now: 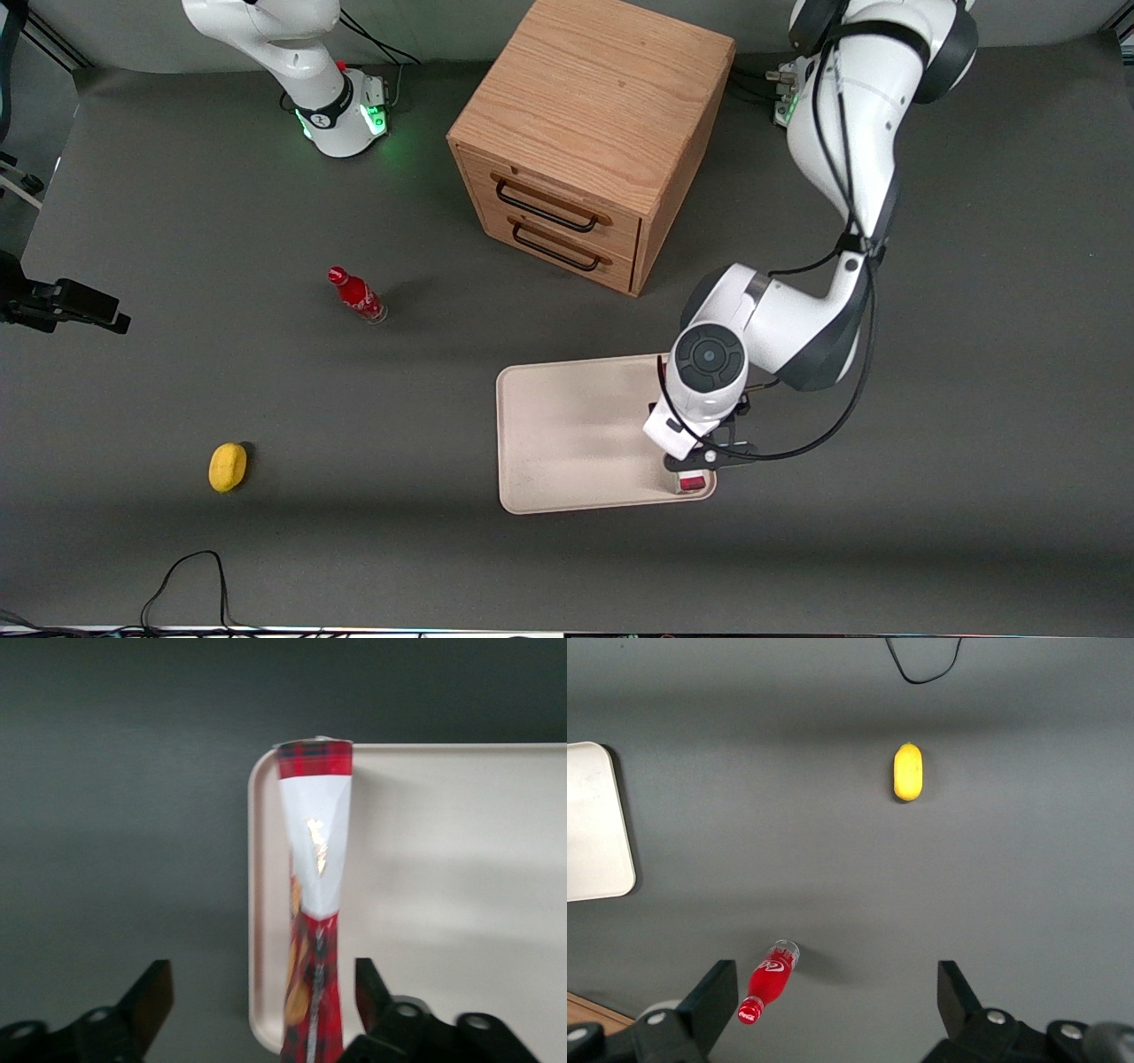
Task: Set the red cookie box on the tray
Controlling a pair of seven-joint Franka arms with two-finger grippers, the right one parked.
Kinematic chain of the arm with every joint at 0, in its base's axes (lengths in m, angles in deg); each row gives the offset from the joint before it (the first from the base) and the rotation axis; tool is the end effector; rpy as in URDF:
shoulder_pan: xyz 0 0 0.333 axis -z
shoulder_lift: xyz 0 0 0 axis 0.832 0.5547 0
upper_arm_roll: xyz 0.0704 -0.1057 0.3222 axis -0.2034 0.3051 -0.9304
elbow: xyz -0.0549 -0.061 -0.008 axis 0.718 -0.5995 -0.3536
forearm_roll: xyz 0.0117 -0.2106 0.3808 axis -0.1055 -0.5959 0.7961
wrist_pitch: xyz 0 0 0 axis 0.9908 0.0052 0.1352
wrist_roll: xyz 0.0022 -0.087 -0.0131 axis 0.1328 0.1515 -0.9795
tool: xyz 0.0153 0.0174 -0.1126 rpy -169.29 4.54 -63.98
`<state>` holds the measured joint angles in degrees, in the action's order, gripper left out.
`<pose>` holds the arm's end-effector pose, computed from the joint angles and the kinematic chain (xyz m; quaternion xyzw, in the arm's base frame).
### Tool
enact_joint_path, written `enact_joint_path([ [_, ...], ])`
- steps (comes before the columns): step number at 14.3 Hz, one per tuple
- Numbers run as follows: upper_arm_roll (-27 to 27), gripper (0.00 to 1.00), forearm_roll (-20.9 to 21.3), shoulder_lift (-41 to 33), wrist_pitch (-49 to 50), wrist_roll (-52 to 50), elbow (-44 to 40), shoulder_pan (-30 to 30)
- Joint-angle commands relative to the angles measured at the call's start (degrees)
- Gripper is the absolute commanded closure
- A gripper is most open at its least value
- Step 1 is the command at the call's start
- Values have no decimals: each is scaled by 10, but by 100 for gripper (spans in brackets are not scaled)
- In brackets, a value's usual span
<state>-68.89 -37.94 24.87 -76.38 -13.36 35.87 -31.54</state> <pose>0.7277 -0.3795 0.3409 -0.9966 -0.0542 -0.0044 0.0613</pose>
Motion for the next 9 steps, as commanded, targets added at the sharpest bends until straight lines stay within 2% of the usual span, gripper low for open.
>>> enact_joint_path([
  [1,3,0,7,-108,83,-4,25,0],
  [4,3,0,-19,-181,151,18,41,-25],
  [6,3,0,-48,-241,150,74,97,-60],
  [9,3,0,-68,-319,143,150,179,-117],
])
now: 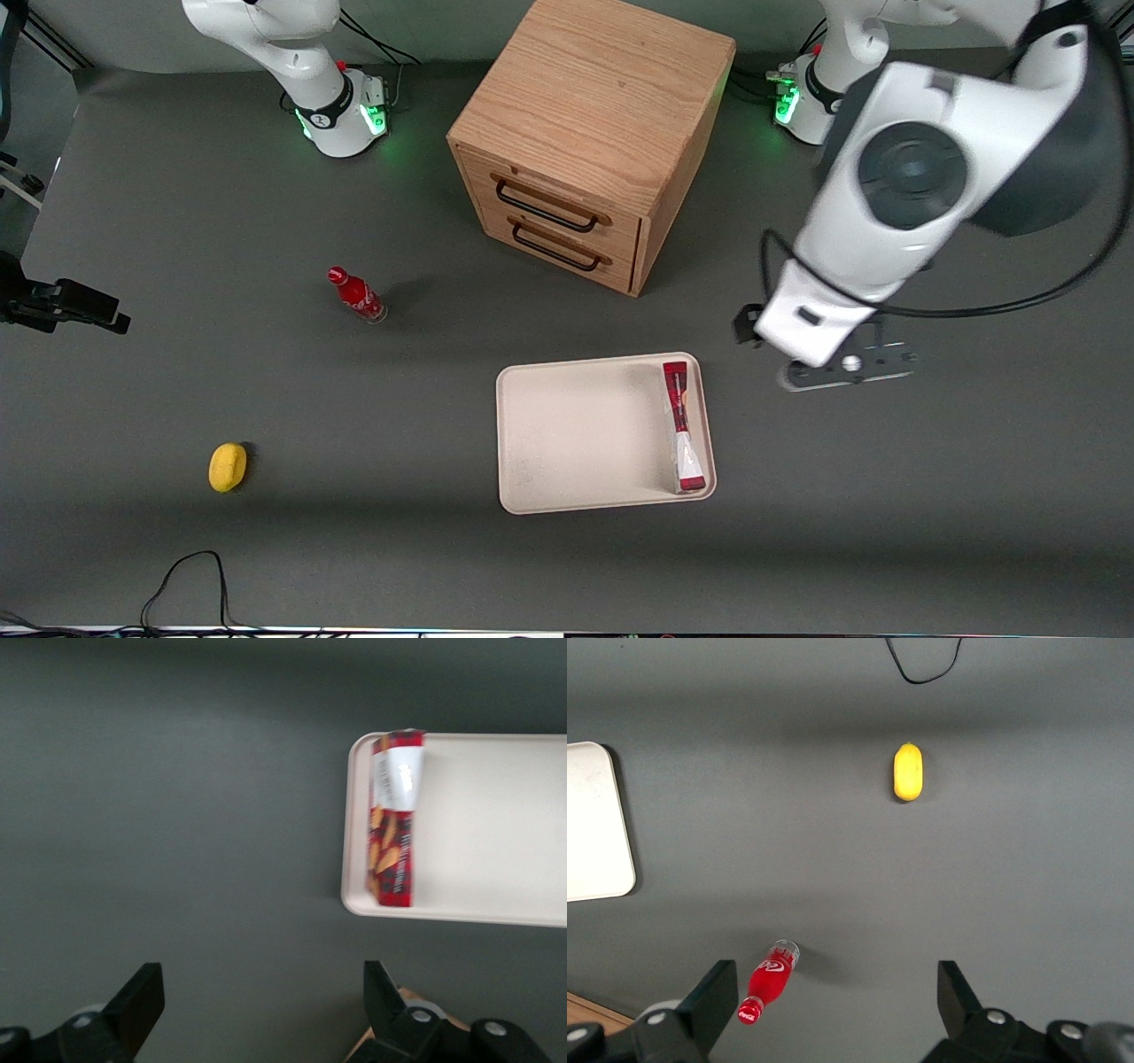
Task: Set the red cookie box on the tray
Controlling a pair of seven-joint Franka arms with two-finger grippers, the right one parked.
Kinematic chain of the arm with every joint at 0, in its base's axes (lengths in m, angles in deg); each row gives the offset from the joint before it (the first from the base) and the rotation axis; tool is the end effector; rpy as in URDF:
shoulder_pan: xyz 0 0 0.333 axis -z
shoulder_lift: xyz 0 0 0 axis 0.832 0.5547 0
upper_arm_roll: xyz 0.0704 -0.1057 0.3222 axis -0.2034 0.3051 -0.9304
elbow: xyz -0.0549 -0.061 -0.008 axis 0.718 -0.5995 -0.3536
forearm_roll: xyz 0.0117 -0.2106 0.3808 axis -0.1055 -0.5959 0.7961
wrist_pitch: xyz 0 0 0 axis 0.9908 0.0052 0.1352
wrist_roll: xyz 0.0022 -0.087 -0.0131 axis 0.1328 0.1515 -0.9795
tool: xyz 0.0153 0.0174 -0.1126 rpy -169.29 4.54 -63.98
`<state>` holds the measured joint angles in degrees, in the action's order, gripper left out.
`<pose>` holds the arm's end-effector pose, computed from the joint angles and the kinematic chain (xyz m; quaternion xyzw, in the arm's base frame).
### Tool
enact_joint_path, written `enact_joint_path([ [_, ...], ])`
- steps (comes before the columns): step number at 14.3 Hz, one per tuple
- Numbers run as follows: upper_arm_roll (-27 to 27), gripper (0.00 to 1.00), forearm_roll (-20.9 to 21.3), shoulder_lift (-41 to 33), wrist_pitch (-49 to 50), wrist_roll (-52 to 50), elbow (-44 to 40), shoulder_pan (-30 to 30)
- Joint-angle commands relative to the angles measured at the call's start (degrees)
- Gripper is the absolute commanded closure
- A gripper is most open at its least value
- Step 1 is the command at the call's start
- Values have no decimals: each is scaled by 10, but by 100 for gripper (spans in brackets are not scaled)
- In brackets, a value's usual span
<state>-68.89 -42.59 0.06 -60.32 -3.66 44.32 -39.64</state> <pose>0.6701 -0.2480 0.5766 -0.9975 -0.0549 0.0114 0.0436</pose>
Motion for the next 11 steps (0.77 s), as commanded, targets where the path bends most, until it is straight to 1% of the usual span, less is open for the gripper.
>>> enact_joint_path([
  [1,3,0,-35,-85,-18,78,111,-57],
  [3,3,0,-42,-117,-34,109,150,-89],
  [6,0,0,-42,-186,-111,113,264,-105],
  [7,-1,0,-42,-196,-122,124,283,-110],
  [8,-3,0,-43,-198,-121,144,286,-115],
  [10,-2,0,-45,-198,-120,170,286,-142],
  [11,-3,0,-52,-198,-119,182,285,-149],
])
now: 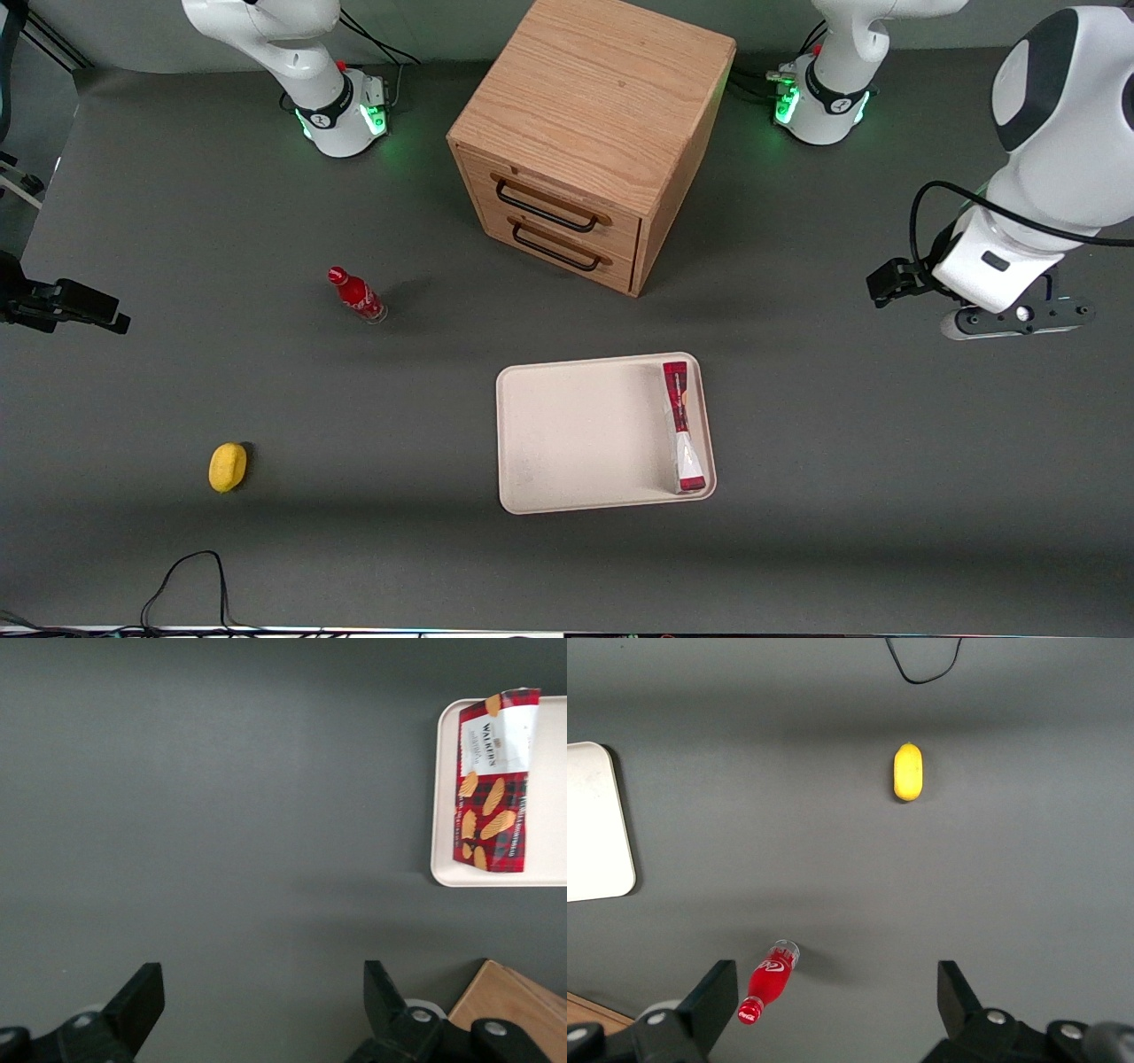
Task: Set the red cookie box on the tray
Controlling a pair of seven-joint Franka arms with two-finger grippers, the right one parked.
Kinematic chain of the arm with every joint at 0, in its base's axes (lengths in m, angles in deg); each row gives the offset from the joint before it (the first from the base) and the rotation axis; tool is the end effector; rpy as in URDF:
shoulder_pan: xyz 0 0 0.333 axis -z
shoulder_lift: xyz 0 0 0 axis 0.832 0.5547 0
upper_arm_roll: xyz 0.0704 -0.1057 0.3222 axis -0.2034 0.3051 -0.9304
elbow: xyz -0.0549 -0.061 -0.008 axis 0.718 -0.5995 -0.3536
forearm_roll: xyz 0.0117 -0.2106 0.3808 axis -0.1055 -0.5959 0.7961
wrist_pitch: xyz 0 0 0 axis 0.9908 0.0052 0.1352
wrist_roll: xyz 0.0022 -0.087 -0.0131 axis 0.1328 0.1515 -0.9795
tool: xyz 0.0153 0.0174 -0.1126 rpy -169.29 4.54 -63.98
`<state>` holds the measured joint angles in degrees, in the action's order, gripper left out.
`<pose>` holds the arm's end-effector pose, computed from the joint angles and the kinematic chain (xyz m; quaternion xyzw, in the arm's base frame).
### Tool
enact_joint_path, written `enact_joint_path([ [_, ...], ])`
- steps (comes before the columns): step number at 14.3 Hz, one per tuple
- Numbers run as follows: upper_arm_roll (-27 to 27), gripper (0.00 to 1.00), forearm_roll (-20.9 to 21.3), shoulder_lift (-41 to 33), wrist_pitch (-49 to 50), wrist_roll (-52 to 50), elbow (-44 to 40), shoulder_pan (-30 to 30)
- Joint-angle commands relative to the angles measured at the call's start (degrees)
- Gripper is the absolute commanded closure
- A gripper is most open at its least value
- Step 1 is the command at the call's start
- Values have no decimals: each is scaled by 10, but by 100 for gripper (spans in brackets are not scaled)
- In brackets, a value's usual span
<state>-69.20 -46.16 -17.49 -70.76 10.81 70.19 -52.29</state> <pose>0.6196 -0.0972 0.5637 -0.9992 -0.0352 0.0072 0.0201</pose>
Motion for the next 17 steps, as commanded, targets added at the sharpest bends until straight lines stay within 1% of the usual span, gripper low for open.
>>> enact_joint_path([
  [1,1,0,-17,-22,-17,40,25,-33],
  [5,-4,0,-20,-8,-15,34,9,-46],
  [7,-25,0,-23,-7,2,38,-8,-46],
  [9,-34,0,-54,2,30,46,-34,-47],
  [10,-35,0,-56,2,31,58,-40,-47],
  [13,-33,0,-48,2,33,68,-38,-44],
  [15,-34,0,-47,3,34,119,-38,-45],
  [17,-34,0,-46,2,37,125,-38,-45],
])
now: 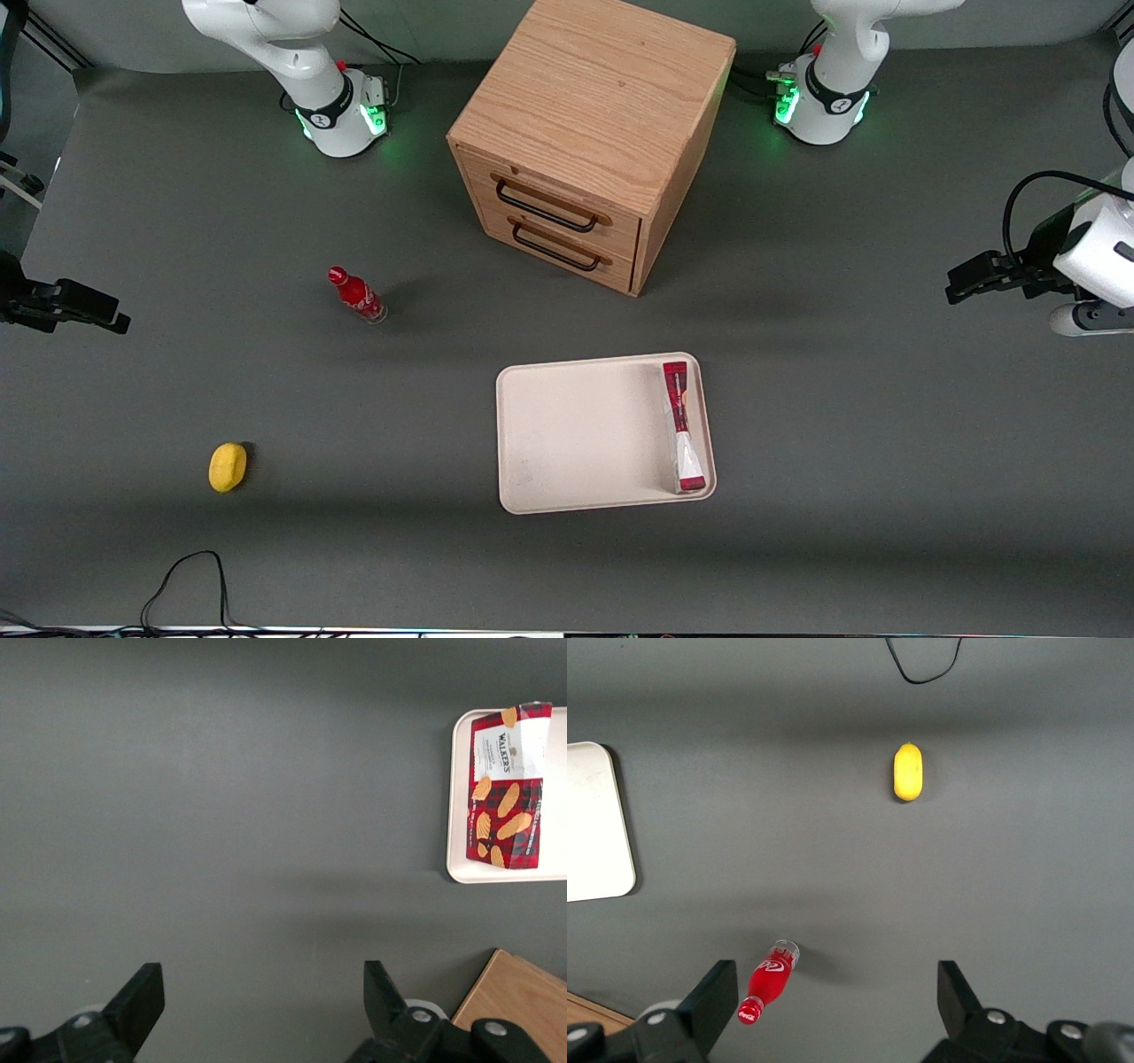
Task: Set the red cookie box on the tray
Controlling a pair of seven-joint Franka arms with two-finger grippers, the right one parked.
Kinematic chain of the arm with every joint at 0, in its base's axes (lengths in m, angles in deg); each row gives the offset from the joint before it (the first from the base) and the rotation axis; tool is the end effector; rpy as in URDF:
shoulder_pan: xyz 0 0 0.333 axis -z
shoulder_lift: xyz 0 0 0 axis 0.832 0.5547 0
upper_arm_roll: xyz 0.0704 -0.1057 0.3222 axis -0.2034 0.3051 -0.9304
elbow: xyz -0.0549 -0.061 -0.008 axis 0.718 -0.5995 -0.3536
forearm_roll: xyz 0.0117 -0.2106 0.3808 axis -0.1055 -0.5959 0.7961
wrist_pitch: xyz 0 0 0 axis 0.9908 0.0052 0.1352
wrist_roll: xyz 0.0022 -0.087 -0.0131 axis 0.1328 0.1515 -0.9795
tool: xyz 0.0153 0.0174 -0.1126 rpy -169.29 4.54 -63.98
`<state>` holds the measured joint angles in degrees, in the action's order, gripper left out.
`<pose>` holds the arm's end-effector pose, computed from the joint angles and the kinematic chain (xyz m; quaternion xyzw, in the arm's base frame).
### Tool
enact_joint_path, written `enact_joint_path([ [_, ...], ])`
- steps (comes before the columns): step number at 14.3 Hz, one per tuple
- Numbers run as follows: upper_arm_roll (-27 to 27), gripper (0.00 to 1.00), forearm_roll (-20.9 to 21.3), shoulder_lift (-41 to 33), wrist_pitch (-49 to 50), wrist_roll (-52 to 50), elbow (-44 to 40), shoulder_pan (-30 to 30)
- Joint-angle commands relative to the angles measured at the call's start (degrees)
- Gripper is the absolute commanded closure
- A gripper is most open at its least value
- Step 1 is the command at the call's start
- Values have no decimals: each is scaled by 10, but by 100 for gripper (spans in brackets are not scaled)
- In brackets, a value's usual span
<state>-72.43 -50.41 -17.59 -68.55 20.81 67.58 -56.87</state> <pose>0.6264 -0.0206 0.5851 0.9996 0.0214 -0.0077 0.0161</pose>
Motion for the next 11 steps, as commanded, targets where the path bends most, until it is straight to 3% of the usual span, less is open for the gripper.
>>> enact_joint_path([
  [1,-1,0,-1,3,14,28,-12,0],
  [11,0,0,0,6,15,29,-14,5],
])
